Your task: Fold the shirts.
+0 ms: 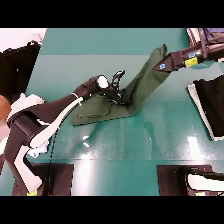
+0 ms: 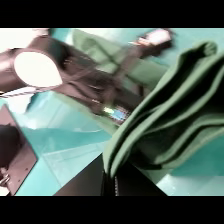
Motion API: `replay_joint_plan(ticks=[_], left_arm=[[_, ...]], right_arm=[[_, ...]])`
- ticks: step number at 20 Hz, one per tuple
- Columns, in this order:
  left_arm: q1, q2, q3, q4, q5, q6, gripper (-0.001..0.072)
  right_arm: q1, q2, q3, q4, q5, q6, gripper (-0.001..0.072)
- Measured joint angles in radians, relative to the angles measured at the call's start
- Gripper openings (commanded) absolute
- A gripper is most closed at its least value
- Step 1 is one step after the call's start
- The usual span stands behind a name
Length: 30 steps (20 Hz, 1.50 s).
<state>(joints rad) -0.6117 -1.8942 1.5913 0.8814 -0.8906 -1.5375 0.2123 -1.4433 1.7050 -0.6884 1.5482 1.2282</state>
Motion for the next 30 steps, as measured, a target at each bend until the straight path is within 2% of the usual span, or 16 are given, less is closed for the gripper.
replay_joint_plan(ticks=[7, 14, 15, 17, 18, 19, 20, 21, 25, 30], left_arm=[[0.08, 0.047, 0.04, 0.057, -0.122, 0.021, 0.0028], [0.376, 0.349, 0.051, 0.266, -0.247, 0.042, 0.0029], [0.423, 0.397, 0.052, 0.296, -0.27, 0.043, 0.0029], [0.5, 0.478, 0.052, 0.325, -0.31, 0.044, 0.0028], [0.533, 0.51, 0.052, 0.339, -0.325, 0.044, 0.0029], [0.563, 0.541, 0.052, 0.348, -0.338, 0.045, 0.0029], [0.583, 0.563, 0.052, 0.357, -0.347, 0.045, 0.0029], [0.596, 0.581, 0.052, 0.358, -0.36, 0.045, 0.0028], [0.623, 0.614, 0.05, 0.36, -0.392, 0.045, 0.0028], [0.63, 0.624, 0.05, 0.345, -0.406, 0.045, 0.0029]], right_arm=[[0.098, -0.009, 0.028, 0.013, -0.03, 0.003, 0.0012], [0.339, -0.092, 0.032, 0.046, -0.171, -0.059, 0.0016], [0.389, -0.124, 0.037, 0.068, -0.215, -0.079, 0.0058], [0.482, -0.202, 0.074, 0.101, -0.284, -0.123, 0.046], [0.52, -0.242, 0.103, 0.109, -0.305, -0.143, 0.0554], [0.556, -0.285, 0.139, 0.117, -0.319, -0.161, 0.0549], [0.583, -0.32, 0.174, 0.121, -0.319, -0.171, 0.05], [0.602, -0.354, 0.209, 0.121, -0.309, -0.178, 0.0402], [0.588, -0.401, 0.264, 0.002, -0.191, -0.141, 0.0386], [0.404, -0.294, 0.027, -0.12, -0.137, -0.06, 0.0372]])
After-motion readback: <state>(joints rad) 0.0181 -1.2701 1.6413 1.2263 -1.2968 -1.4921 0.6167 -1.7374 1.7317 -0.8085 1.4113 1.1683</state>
